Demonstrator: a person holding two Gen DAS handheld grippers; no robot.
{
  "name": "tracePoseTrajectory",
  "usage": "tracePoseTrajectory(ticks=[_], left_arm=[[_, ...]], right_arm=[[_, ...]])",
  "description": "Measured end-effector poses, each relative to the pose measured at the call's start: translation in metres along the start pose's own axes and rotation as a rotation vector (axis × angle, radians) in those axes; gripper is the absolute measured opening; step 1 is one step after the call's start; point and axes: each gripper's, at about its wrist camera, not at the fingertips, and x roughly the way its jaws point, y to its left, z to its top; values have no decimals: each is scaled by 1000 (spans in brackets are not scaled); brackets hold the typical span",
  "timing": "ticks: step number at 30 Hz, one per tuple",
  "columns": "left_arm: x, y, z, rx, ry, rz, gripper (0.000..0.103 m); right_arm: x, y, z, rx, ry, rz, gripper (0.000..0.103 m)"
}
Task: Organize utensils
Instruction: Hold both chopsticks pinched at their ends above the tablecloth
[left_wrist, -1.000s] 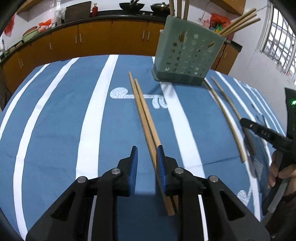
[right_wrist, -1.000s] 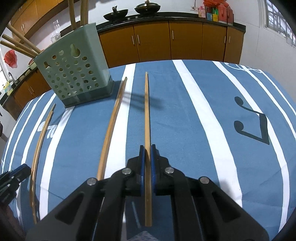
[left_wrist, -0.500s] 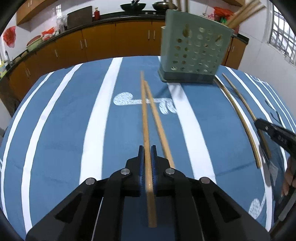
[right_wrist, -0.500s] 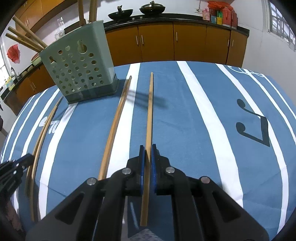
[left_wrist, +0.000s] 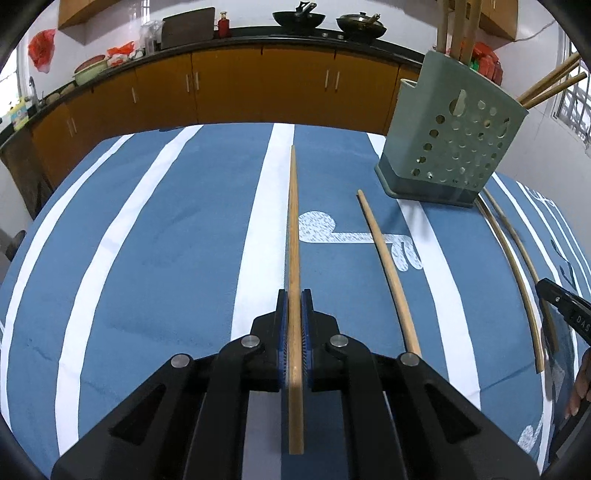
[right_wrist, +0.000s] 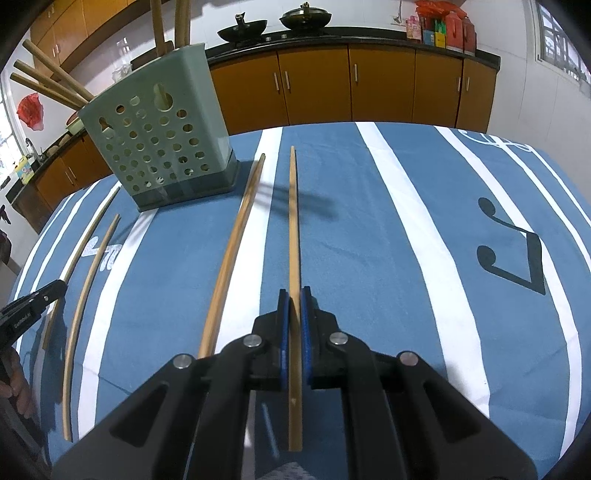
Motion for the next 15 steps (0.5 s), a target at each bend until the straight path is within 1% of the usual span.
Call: tracePoseTrajectory(ticks=[4,15], left_arm=[[1,3,1,-17,0,-20,8],[2,2,1,-16,0,-17,8]], right_arm=[[0,0,0,-1,0,-2,8],[0,0,0,2,0,1,8]])
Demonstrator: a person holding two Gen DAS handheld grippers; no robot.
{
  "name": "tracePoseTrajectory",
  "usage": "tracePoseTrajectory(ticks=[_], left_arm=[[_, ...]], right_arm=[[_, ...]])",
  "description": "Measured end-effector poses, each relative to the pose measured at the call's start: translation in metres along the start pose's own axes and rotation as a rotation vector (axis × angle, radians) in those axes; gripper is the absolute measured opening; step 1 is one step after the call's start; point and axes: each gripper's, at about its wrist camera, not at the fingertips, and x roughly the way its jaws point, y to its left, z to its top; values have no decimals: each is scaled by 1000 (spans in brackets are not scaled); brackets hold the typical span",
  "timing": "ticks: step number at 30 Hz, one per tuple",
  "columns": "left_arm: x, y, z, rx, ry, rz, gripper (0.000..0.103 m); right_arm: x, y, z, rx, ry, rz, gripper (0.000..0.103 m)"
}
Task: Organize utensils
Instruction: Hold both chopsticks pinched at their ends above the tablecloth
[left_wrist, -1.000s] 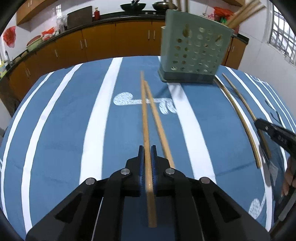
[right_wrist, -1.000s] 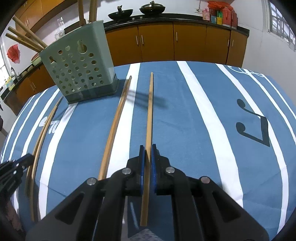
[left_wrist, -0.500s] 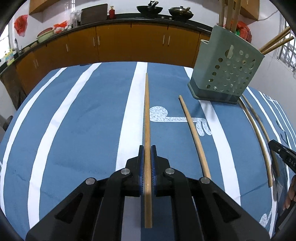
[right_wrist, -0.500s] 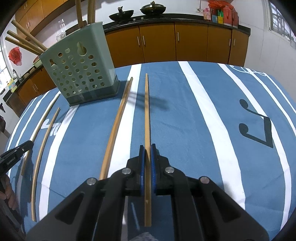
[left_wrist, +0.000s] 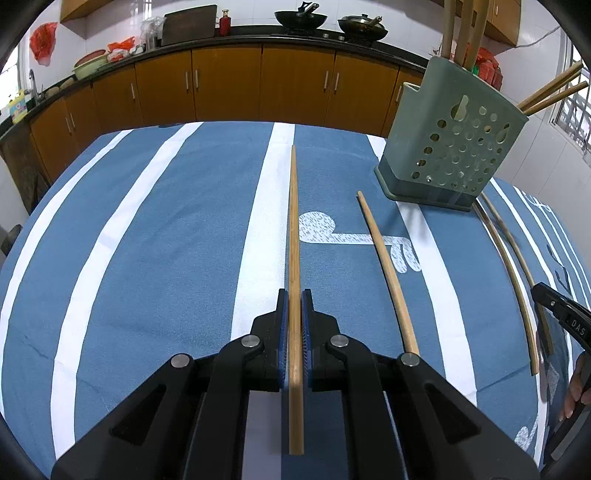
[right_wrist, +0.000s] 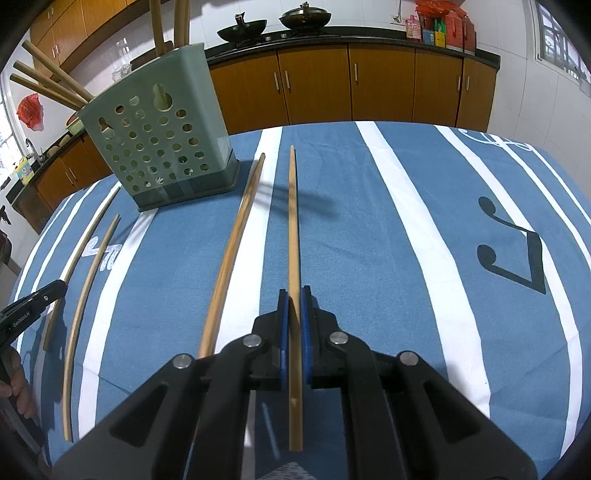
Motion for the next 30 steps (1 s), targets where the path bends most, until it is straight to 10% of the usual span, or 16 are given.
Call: tracePoseTrajectory(ticks=[30], left_arm=[[1,-9,0,57,4,70,8]], right_arm=[[-1,2,-2,-5,2,1,8]])
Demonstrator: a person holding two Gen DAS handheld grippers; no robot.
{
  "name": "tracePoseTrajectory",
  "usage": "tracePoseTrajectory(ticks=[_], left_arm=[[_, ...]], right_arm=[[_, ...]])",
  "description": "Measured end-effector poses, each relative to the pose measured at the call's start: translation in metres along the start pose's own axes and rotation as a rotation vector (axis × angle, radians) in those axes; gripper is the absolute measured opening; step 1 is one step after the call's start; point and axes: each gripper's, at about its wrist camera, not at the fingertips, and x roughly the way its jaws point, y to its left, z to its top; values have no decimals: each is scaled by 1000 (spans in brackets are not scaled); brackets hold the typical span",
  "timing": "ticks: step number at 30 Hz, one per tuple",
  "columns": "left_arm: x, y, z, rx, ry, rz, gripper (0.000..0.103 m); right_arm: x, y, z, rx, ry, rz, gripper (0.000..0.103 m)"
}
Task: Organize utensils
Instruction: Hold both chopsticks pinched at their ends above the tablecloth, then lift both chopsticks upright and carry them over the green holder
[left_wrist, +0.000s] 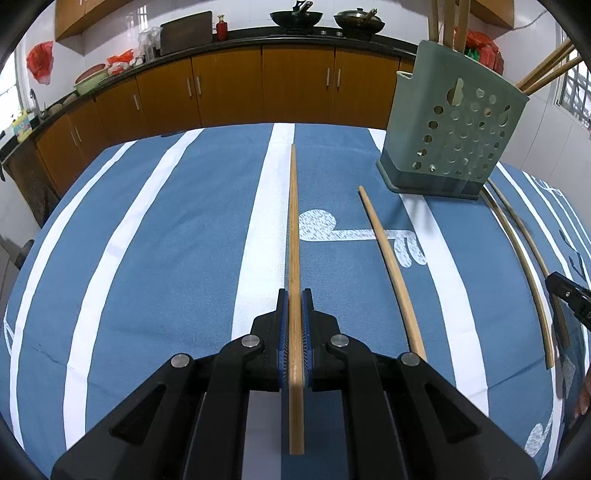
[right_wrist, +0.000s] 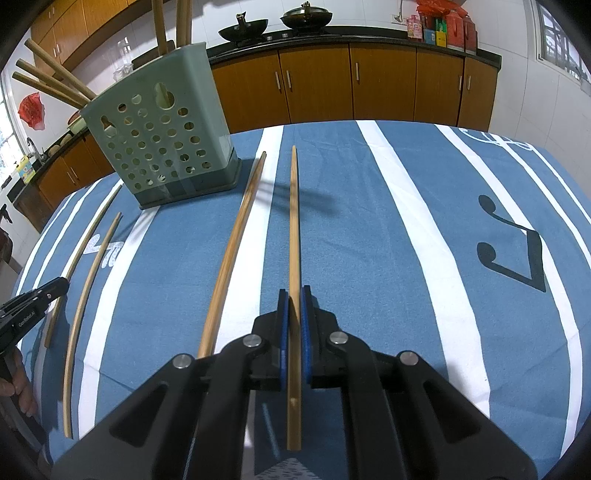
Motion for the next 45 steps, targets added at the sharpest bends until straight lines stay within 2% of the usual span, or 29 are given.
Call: tracePoseTrajectory(ticks=[19,23,29,34,39,45], left_arm=[[-3,-7,-1,28,5,45,7],[-14,1,-5,10,9,15,7],[-56,17,4,-18,-78,-34,7],[-98,24,23,-41,-184,-86,7],[-123,28,39,-58,-256,-118,7],[-147,23,52,-41,-302,-167,7]], right_arm=[[-4,1,3,-28,2,-3,8],[-35,0,9,-44,-81,4,8],[-90,-2,31,-55,-238,11,7],[-119,-5,48,-39,-331,23,7],[-134,-5,58,-37,-373,32,7],[-159,1,70,-45,-415,79,7]])
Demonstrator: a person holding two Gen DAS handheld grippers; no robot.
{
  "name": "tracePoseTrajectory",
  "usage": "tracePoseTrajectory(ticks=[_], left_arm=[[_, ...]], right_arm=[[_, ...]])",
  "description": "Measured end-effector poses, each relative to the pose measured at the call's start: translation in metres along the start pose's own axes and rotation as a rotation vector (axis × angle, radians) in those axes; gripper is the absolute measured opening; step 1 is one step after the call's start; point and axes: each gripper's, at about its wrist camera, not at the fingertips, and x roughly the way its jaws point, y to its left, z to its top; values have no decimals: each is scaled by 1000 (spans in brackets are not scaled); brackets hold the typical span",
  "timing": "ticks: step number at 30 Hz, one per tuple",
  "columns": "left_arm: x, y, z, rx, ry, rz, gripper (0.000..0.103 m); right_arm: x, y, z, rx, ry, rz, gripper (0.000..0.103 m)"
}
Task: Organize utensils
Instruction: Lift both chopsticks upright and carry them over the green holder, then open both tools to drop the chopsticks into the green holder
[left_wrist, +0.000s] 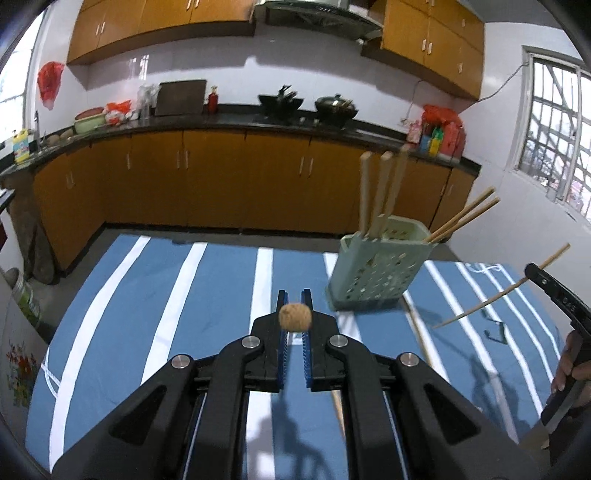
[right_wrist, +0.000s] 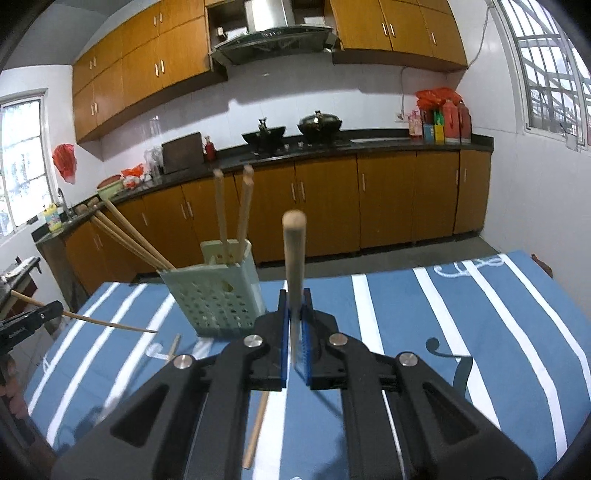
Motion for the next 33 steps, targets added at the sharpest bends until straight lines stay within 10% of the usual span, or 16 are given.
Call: tracePoseTrajectory(ticks=[17,33], left_arm=[[-55,-56,67,117,-131,-179,7],[8,-86,105,202,27,-130,7]], right_arm=[[-57,33,90,-15,-187,188,7],[29,60,115,-47,-145,127,7]])
